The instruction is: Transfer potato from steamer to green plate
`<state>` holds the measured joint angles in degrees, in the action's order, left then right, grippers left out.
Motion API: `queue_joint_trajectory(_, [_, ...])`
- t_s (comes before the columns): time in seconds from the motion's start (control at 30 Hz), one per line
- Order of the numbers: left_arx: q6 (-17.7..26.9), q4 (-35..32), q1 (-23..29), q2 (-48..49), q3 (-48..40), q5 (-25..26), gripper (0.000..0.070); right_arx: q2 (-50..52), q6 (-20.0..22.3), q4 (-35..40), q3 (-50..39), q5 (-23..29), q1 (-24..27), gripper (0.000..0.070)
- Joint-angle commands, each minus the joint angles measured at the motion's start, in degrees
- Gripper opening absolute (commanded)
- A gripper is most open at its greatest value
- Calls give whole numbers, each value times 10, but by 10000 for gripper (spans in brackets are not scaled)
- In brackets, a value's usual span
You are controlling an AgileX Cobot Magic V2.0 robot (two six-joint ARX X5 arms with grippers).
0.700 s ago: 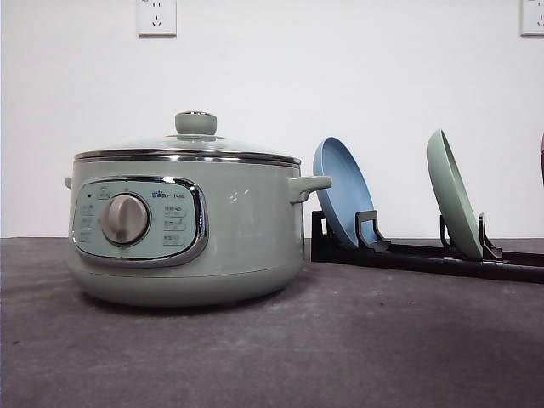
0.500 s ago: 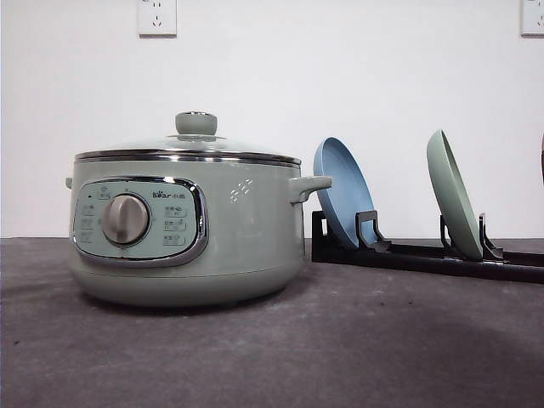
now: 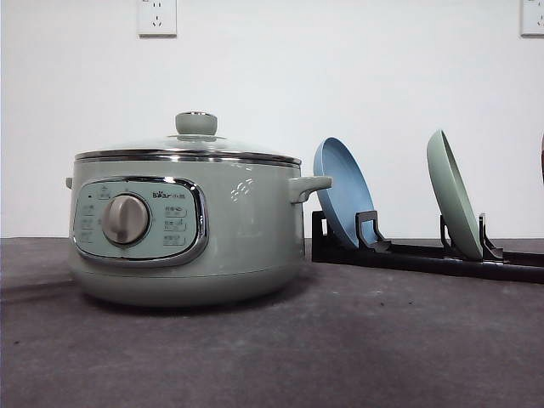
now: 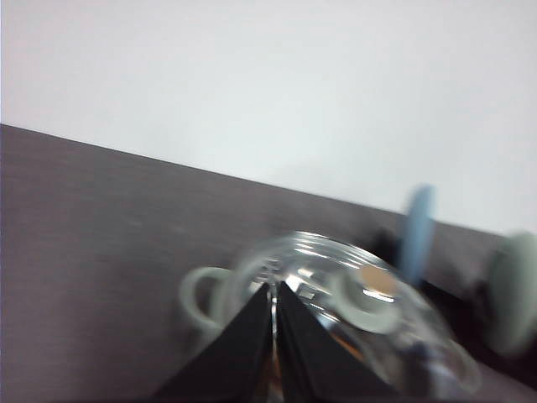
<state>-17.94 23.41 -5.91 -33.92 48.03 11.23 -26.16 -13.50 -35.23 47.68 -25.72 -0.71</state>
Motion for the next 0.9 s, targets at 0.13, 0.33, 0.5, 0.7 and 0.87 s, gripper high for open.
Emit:
queue_joint_trajectory(0.13, [41, 17, -33, -70, 77, 90, 0, -63, 44, -23, 70, -74, -24, 3])
queue_joint_trajectory(0.33, [85, 54, -61, -118, 125, 192, 0, -103, 80, -42, 97, -108, -69, 3])
queue_joint_trajectory(0.5, [85, 53, -82, -121, 127, 210, 0, -108, 89, -55, 99, -109, -78, 3])
queue_joint_trajectory(0.7, [85, 53, -95, -121, 127, 210, 82, -108, 85, -55, 99, -104, -78, 5])
queue_joint_trajectory(0.87, [85, 53, -95, -121, 127, 210, 458, -108, 82, -55, 99, -103, -78, 316])
